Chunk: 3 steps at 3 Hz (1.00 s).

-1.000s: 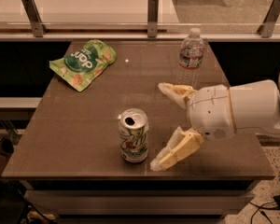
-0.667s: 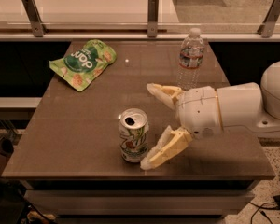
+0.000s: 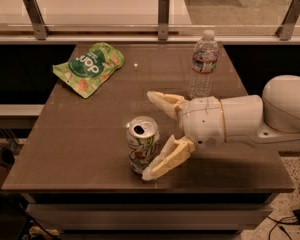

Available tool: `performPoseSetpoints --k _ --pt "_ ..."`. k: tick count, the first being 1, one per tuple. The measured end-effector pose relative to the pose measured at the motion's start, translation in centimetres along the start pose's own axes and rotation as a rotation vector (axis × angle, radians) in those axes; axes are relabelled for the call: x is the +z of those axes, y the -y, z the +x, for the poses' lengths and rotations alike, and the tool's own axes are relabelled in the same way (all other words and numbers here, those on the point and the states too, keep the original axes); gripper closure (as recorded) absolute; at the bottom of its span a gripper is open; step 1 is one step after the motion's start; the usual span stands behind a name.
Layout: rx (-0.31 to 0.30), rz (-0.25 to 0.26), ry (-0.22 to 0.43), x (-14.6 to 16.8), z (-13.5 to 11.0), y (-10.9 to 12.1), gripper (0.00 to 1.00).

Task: Pick 7up can

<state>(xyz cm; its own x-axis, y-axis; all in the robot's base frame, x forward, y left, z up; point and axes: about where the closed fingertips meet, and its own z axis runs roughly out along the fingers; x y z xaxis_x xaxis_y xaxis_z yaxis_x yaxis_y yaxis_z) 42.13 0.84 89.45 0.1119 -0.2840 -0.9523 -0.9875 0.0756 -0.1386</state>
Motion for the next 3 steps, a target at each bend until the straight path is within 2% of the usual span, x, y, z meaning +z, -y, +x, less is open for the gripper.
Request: performPoseSetpoints --k 1,2,3 --pt "0.02 -0.002 0.018 0.44 0.43 -0.31 0.0" --pt "0.039 0.003 0.044 0.93 0.89 -0.57 0.06" --pt "0.036 0.0 0.044 1.09 0.71 -0.67 0.24"
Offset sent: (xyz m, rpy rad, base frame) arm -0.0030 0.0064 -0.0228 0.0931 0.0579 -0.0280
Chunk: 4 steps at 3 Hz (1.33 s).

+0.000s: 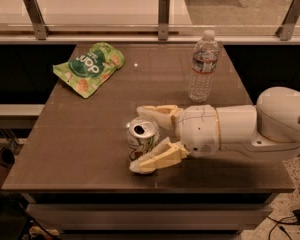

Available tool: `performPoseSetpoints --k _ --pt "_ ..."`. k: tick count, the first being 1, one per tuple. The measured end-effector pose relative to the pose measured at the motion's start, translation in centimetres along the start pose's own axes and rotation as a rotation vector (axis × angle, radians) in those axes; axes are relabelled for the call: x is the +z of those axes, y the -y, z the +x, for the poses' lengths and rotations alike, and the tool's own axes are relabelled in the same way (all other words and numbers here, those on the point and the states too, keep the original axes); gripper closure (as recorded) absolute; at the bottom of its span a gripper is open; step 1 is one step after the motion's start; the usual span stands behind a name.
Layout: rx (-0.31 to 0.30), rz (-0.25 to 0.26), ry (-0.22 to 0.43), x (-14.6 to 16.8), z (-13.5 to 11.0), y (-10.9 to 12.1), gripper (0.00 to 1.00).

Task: Pick 7up can

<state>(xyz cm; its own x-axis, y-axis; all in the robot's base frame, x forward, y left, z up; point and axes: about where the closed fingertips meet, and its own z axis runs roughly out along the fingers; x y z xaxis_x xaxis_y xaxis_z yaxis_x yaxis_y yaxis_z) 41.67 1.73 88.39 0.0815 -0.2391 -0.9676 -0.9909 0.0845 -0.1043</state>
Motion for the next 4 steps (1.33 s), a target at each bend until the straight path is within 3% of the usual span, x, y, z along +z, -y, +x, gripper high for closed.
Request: performPoseSetpoints --k 3,4 --pt "-0.012 -0.011 -0.003 0.52 -0.53 -0.35 0.93" --pt "-0.014 -0.013 -0.004 0.64 -0.65 -0.44 1.0"
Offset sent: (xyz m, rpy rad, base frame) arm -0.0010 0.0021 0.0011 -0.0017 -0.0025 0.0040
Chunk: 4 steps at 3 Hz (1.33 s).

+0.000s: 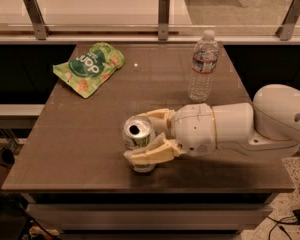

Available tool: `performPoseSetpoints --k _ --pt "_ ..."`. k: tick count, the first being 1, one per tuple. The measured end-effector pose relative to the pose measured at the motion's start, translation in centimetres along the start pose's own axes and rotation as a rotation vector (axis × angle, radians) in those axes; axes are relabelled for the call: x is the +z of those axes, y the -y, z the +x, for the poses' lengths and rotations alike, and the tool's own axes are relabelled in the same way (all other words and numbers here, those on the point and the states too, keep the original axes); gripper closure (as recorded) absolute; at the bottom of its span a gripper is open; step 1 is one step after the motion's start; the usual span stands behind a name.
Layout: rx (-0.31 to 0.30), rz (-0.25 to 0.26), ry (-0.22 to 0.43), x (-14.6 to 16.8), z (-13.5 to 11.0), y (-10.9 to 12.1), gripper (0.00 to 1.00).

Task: Pick 7up can

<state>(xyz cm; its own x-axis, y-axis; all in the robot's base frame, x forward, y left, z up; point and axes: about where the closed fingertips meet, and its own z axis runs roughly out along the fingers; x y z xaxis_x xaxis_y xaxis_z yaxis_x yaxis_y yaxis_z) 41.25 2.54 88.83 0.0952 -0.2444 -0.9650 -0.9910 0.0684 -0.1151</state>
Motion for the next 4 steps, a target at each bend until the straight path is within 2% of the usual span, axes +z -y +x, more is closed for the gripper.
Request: performPoseSetpoints --k 1,3,4 --pt "-0.03 0.005 -0.015 -0.3 -1.5 0.6 1.0" --pt "-0.126 0.012 -0.065 -1.2 -6.5 3.0 1.0" --pt "-0.2 0.018 -0.076 -1.9 -9.7 4.5 1.0"
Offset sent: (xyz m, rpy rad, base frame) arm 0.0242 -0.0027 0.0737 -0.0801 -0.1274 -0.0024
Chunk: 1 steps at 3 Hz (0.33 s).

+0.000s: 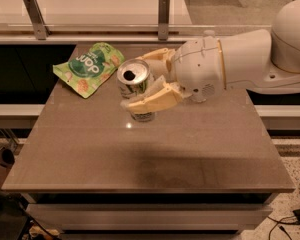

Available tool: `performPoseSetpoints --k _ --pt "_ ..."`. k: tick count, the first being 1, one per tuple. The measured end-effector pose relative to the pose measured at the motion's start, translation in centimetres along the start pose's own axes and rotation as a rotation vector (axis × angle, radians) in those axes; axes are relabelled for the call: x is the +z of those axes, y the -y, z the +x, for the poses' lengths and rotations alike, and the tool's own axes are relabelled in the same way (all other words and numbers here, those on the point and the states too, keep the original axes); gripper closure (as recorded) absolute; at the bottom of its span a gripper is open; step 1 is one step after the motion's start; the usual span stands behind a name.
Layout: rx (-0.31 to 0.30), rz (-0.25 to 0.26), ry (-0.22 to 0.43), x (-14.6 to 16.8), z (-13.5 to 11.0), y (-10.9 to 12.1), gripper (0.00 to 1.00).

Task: Pick 7up can

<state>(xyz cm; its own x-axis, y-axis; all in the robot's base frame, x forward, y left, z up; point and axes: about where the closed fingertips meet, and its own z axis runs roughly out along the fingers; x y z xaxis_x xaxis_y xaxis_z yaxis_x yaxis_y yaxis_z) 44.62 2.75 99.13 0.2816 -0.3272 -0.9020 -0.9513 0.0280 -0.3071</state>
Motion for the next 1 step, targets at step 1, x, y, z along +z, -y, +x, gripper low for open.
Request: performPoseSetpoints --k 1 --pt "0.0 0.0 0.0 0.01 -0.01 0.0 1.0"
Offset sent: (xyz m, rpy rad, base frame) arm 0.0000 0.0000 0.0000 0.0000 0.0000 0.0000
